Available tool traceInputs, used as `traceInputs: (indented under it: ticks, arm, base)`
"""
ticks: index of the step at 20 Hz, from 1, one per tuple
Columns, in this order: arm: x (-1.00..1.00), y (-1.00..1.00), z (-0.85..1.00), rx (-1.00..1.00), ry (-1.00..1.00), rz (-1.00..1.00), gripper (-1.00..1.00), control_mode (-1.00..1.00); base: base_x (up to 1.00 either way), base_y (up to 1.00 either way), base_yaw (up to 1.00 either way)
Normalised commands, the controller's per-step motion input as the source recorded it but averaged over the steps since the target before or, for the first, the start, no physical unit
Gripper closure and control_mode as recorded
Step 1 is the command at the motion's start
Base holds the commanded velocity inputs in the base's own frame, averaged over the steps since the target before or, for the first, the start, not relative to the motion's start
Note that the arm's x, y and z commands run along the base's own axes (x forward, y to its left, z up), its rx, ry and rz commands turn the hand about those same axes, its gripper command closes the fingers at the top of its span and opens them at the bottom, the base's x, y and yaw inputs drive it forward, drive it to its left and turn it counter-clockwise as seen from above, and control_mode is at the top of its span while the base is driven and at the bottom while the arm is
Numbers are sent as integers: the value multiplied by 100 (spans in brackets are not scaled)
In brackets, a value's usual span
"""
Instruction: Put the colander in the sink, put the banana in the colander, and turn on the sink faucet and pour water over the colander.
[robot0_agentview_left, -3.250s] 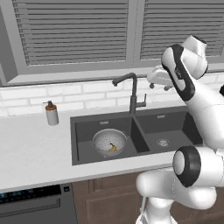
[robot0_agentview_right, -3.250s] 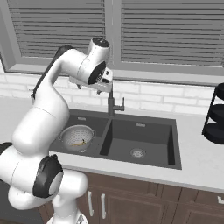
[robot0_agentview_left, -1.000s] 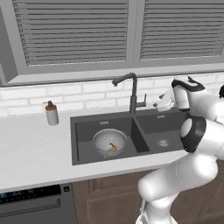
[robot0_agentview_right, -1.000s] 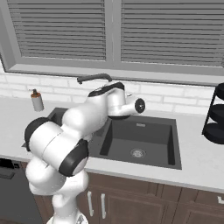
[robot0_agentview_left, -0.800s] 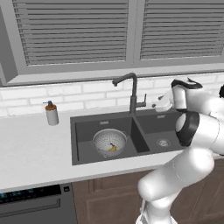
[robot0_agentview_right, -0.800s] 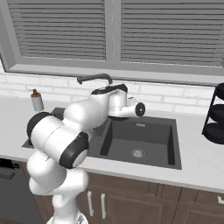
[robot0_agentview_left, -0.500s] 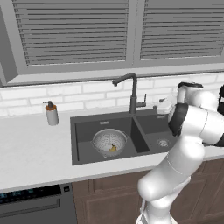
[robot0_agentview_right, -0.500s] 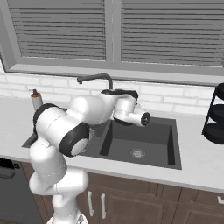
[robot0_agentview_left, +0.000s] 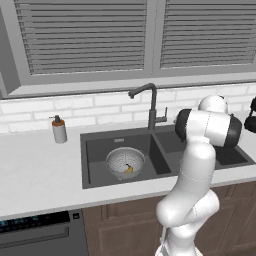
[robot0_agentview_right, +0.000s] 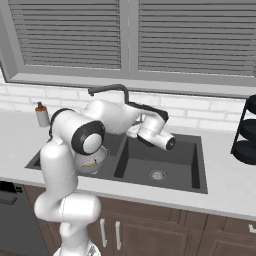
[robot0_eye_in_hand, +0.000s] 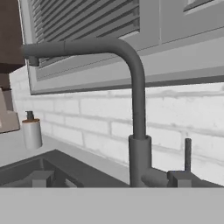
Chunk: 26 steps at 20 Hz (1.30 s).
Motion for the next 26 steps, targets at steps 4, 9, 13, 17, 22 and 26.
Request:
traceInputs:
  ticks: [4, 9, 13, 17, 22, 26]
  arm:
    - [26, 0, -12, 2, -3, -7, -100, -100]
    - [38, 8, -1, 0, -1, -12, -100, -100]
    - [37, 22, 0, 0, 0, -17, -100, -100]
    - [43, 15, 0, 0, 0, -14, -100, -100]
    - [45, 1, 0, 0, 0, -6, -100, -100]
    - [34, -13, 0, 0, 0, 0, -100, -100]
  base:
    - [0, 0, 0]
    - [0, 0, 0]
    - [0, 0, 0]
    - [0, 0, 0]
    - [0, 0, 0]
    - [0, 0, 0]
